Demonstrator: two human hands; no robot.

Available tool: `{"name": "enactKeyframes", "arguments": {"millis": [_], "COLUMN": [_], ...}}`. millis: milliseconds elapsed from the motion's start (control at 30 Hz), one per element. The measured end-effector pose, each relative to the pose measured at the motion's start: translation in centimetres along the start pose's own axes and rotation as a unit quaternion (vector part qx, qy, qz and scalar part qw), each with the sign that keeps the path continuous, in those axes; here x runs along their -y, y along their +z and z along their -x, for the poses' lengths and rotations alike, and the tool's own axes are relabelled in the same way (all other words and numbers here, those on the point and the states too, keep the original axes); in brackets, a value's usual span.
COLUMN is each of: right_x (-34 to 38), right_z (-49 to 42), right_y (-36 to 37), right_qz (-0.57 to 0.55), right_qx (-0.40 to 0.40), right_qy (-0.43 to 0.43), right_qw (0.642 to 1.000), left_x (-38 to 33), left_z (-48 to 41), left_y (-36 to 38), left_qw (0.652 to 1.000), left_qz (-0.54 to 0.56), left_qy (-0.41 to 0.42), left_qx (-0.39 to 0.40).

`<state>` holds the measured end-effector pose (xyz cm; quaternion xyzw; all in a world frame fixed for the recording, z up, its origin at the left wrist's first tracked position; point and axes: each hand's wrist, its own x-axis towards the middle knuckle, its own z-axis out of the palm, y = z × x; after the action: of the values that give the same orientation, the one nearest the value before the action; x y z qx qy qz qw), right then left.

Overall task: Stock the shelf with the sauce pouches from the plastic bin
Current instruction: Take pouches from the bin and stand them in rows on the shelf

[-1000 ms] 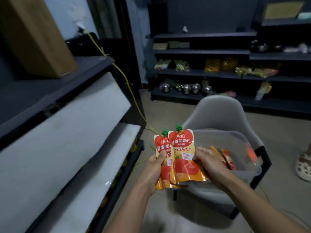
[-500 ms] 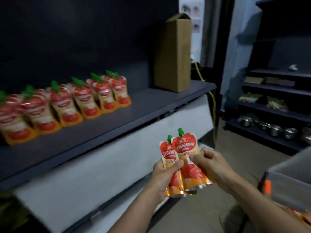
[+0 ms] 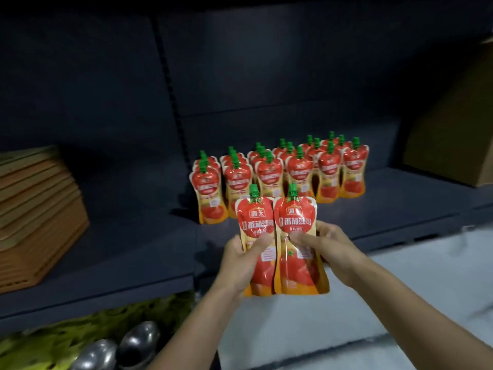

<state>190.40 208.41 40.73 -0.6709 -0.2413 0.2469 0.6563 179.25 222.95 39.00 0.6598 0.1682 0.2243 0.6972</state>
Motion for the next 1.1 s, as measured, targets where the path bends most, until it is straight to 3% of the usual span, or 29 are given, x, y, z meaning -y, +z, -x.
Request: {"name": "enactKeyframes", "arguments": {"millis": [200,500,700,900,1100], "right_x": [1.3,1.5,4.4,5.8,5.6], "right_z": [-6.7,-11.5,-12.0,-13.1,-15.0], "right_y": [5.2,7.1,5.2,4.7,5.3], "right_qz": [-0.009,0.085,0.14,0.218,0.199], "right_qx": [-0.021,-0.016,0.014,0.018,-0.006], "right_qy": [-0.067,-0.11,-0.111,-0.09,-0.093], "right_qw": [0.998,0.99,0.984,0.972,0.976], "left_x": [-1.7,-2.4,-6.1,-8.3,-8.4], "left_z": [-5.5,-11.1,-12.4,-14.9,-16.3], "left_y": [-7.0,-10.8,-12.3,-13.1,-13.4], "left_qw": [0.998,0.998,0.983,0.928,0.919], "left_qz": [0.009,-0.037,-0.156,-0.361,-0.383], "left_qy": [0.027,0.045,0.094,0.084,0.089], "left_qx": [-0.047,-0.034,0.012,0.032,0.024]}}
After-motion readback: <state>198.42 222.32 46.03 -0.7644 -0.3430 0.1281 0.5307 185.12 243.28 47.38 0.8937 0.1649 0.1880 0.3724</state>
